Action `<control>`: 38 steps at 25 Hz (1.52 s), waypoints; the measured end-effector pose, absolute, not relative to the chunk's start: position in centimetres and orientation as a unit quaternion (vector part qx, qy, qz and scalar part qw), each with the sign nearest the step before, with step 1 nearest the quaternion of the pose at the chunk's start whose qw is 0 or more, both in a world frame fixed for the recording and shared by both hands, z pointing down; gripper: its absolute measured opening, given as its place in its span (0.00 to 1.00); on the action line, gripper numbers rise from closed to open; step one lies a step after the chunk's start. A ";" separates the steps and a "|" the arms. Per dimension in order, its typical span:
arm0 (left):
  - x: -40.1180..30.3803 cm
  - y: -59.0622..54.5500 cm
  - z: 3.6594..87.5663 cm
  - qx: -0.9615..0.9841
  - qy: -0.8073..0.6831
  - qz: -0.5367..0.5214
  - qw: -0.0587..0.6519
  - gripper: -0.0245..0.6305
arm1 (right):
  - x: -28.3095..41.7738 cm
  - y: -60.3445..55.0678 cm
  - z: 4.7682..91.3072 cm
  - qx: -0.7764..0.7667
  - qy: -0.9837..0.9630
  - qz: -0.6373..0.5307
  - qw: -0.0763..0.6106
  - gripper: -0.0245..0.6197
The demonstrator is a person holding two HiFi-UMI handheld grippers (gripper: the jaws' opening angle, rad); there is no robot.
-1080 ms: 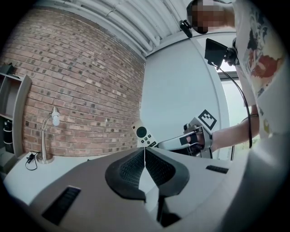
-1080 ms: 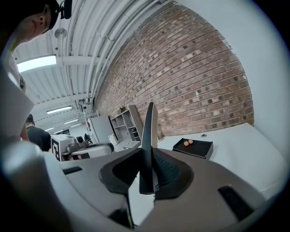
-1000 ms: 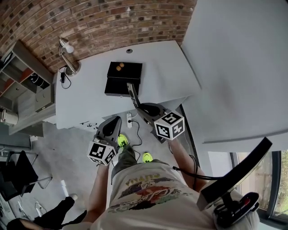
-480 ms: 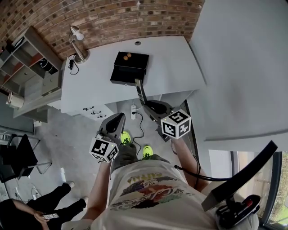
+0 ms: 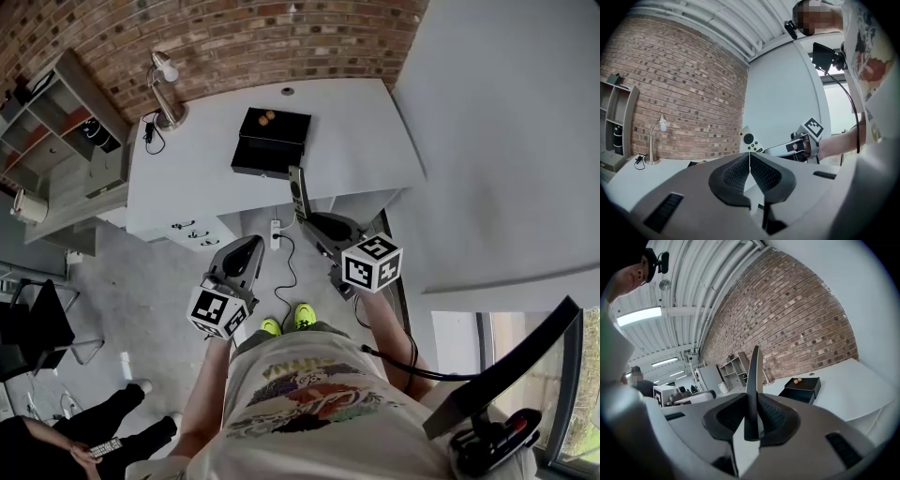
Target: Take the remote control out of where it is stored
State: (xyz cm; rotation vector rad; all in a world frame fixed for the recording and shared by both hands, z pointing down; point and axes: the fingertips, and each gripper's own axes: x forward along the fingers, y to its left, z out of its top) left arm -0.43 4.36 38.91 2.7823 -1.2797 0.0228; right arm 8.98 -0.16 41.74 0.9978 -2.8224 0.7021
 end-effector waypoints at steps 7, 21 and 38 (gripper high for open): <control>-1.4 5.2 38.7 0.917 -0.396 0.007 0.035 0.05 | 8.0 0.9 41.2 0.340 -0.910 0.236 0.011 0.17; -2.6 6.1 38.5 0.927 -0.373 0.008 0.031 0.05 | 6.6 2.6 40.9 0.349 -0.901 0.258 -0.023 0.17; -3.6 6.7 38.4 0.932 -0.361 0.006 0.029 0.05 | 4.8 3.6 41.3 0.357 -0.898 0.256 -0.016 0.17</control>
